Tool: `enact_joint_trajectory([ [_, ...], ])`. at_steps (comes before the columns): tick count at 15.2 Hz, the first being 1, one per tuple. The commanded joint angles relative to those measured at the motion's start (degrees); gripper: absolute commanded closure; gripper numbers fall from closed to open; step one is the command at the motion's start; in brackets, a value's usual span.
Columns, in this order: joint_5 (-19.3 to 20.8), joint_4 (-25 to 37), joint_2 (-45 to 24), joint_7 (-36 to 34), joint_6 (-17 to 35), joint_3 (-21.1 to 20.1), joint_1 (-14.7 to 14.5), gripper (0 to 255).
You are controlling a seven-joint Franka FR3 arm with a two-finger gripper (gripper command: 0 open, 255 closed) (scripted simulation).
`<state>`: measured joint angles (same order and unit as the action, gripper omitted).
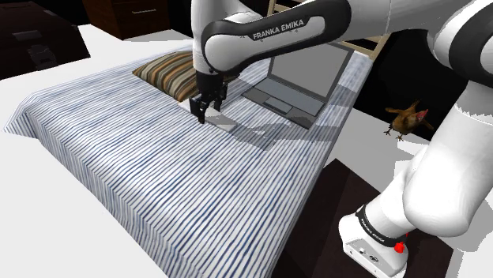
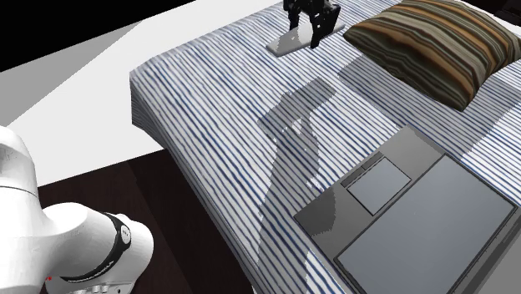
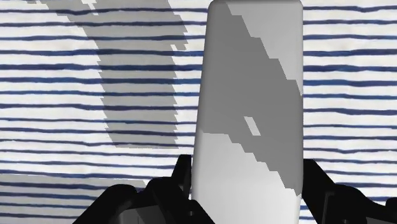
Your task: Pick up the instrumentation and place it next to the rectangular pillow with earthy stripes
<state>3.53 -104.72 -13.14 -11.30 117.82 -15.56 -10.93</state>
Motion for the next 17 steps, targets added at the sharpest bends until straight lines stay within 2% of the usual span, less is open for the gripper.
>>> enact_joint_trajectory([
  [1, 0.2, -0.9, -0.6, -0.2, 1.5, 0.0, -0.1, 255],
  [12, 1.6, -4.7, -4.3, -1.0, 8.9, 0.5, -0.4, 255],
  [17, 1.7, -4.9, -4.6, -1.1, 9.3, 0.5, -0.4, 255],
])
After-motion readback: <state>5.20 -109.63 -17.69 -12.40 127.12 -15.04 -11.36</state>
